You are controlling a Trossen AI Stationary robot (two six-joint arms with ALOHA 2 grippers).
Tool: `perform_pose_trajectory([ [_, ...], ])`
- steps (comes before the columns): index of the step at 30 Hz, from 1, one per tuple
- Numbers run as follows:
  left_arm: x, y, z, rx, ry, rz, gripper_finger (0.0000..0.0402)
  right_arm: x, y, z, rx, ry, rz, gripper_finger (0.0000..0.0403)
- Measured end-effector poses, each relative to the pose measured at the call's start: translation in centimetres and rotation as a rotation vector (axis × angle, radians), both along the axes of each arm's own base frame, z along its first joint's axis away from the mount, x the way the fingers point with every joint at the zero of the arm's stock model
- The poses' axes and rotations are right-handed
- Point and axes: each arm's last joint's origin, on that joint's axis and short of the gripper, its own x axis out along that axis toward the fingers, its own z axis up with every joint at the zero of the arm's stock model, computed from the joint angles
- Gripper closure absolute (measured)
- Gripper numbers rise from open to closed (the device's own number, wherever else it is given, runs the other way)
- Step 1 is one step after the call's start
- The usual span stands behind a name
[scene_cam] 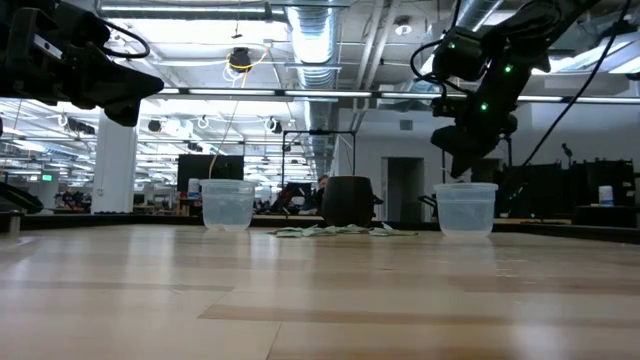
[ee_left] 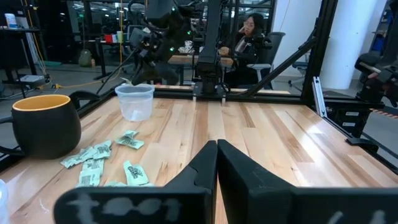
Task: Pick and place Stevia / Truvia into bins
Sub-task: Put the stevia packet into the right transparent container
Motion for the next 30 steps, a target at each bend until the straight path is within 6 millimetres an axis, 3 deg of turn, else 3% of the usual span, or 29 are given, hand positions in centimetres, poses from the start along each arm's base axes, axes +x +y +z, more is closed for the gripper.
perform_pose_trajectory([
  [6, 0.0, 0.0, 0.0, 0.0, 0.001, 0.0, 0.0401, -0.1, -0.1, 0.0, 0.0, -0.002, -0.007, 0.0391],
  [19, 0.0, 0.0, 0.0, 0.0, 0.0, 0.0, 0.0401, 0.3, -0.2, 0.3, -0.044, -0.038, -0.016, 0.0315],
  [24, 0.0, 0.0, 0.0, 0.0, 0.0, 0.0, 0.0401, 1.5, 0.6, 0.8, -0.07, -0.106, 0.087, 0.0303],
  [30, 0.0, 0.0, 0.0, 0.0, 0.0, 0.0, 0.0401, 3.6, 2.5, 1.3, -0.059, -0.198, 0.35, 0.03],
])
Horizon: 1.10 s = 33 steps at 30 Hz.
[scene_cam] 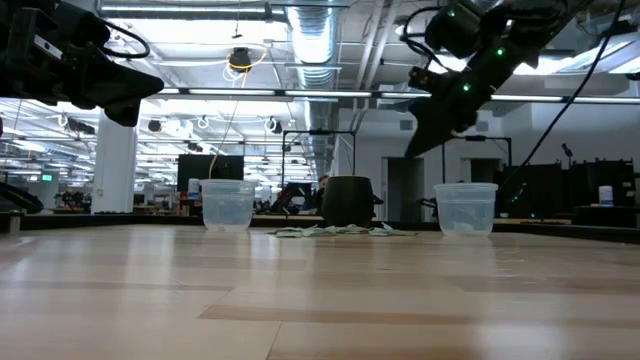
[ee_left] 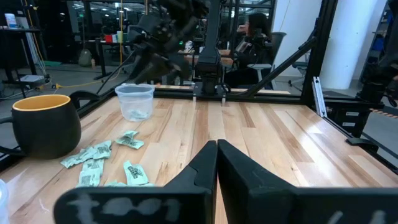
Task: Pick and place Stevia / Truvia into bins
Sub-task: Put the stevia packet into the right transparent container
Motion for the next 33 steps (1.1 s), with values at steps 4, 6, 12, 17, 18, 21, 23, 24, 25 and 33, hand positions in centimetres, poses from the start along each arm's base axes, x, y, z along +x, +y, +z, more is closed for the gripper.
perform_pose_trajectory([
  [4, 0.0, 0.0, 0.0, 0.0, 0.0, 0.0, 0.0401, 1.3, 1.1, -1.1, -0.01, 0.043, 0.129, 0.03],
  [6, 0.0, 0.0, 0.0, 0.0, 0.0, 0.0, 0.0401, 1.9, 1.5, -2.3, -0.009, 0.091, 0.16, 0.03],
  [12, 0.0, 0.0, 0.0, 0.0, 0.0, 0.0, 0.0401, 3.6, 1.8, -6.3, -0.002, 0.175, 0.15, 0.03],
  [17, 0.0, 0.0, 0.0, 0.0, 0.0, 0.0, 0.0401, 4.5, 1.9, -7.4, -0.107, 0.178, 0.085, 0.03],
  [18, 0.0, 0.0, 0.0, 0.0, 0.0, 0.0, 0.0401, 4.5, 1.8, -7.5, -0.116, 0.181, 0.081, 0.03],
  [21, 0.0, 0.0, 0.0, 0.0, 0.0, 0.0, 0.0401, 4.4, 1.5, -7.7, -0.107, 0.196, 0.077, 0.03],
  [23, 0.0, 0.0, 0.0, 0.001, 0.0, 0.0, 0.0401, 4.4, 1.2, -7.7, -0.1, 0.188, 0.059, 0.03],
  [24, 0.0, 0.0, 0.0, 0.001, 0.0, 0.0, 0.0401, 4.3, 1.1, -7.7, -0.099, 0.189, 0.053, 0.03],
  [25, 0.0, 0.0, 0.0, 0.0, 0.0, 0.0, 0.0401, 4.3, 0.9, -7.7, -0.093, 0.19, 0.053, 0.03],
  [33, 0.0, 0.0, 0.0, 0.001, -0.001, 0.0, 0.0401, 3.6, -0.7, -8.1, -0.001, 0.219, 0.093, 0.03],
])
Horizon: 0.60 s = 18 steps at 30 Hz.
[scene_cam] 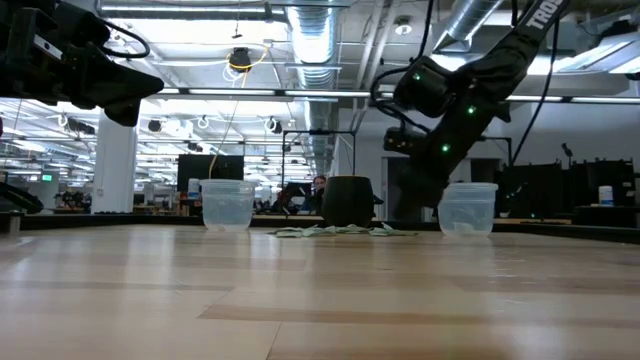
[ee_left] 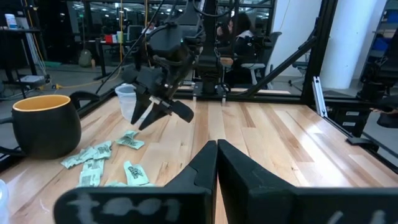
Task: Pick and place Stevia / Truvia into bins
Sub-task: Put the stevia packet into the right transparent container
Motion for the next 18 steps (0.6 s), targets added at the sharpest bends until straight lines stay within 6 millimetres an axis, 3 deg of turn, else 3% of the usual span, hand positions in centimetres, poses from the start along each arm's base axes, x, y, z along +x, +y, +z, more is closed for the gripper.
perform_pose_trajectory([
  [18, 0.0, 0.0, 0.0, 0.0, 0.0, 0.0, 0.0401, -1.0, -1.7, -0.4, 0.055, 0.08, 0.064, 0.0301],
])
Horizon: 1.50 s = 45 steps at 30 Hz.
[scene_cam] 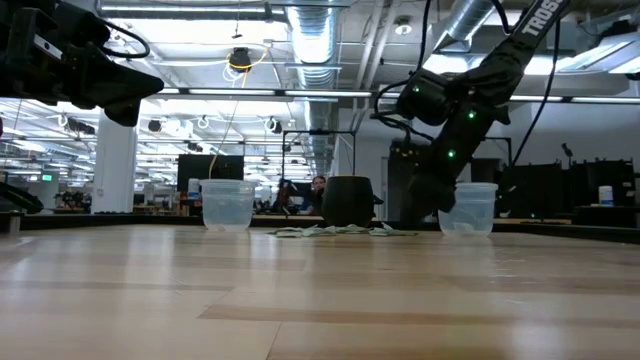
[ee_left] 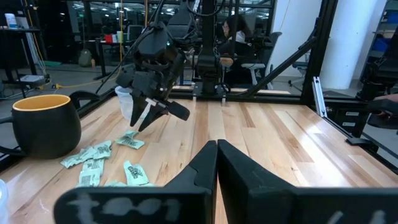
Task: Pick and place Stevia / Truvia into bins
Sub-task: Put the stevia packet into the right transparent container
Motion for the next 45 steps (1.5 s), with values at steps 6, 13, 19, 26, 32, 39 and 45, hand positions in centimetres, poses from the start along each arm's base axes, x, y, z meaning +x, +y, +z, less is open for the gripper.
perform_pose_trajectory([
  [6, 0.0, 0.0, 0.0, 0.0, 0.0, 0.0, 0.0401, 0.0, 0.1, 0.0, 0.01, 0.0, 0.027, 0.0301],
  [13, 0.0, 0.0, 0.0, 0.0, 0.0, 0.0, 0.0401, 0.1, 0.0, 0.0, 0.018, -0.006, 0.05, 0.0301],
  [19, 0.0, 0.0, 0.0, 0.0, 0.0, 0.0, 0.0401, 0.0, -0.4, 0.1, 0.013, -0.011, 0.045, 0.0301],
  [26, 0.0, 0.0, 0.0, 0.0, 0.0, 0.0, 0.0401, 0.0, -0.4, 0.0, 0.042, -0.018, 0.08, 0.0301],
  [32, 0.0, 0.0, 0.0, 0.0, 0.0, 0.0, 0.0401, 0.0, -0.6, 0.0, 0.038, -0.013, 0.091, 0.0301],
  [39, 0.0, 0.0, 0.0, 0.0, 0.0, 0.0, 0.0401, 0.0, -0.5, 0.0, 0.027, -0.009, 0.085, 0.0301],
  [45, 0.0, 0.0, 0.0, 0.0, 0.0, 0.0, 0.0401, 0.4, 0.3, 0.2, -0.041, 0.0, 0.084, 0.0301],
])
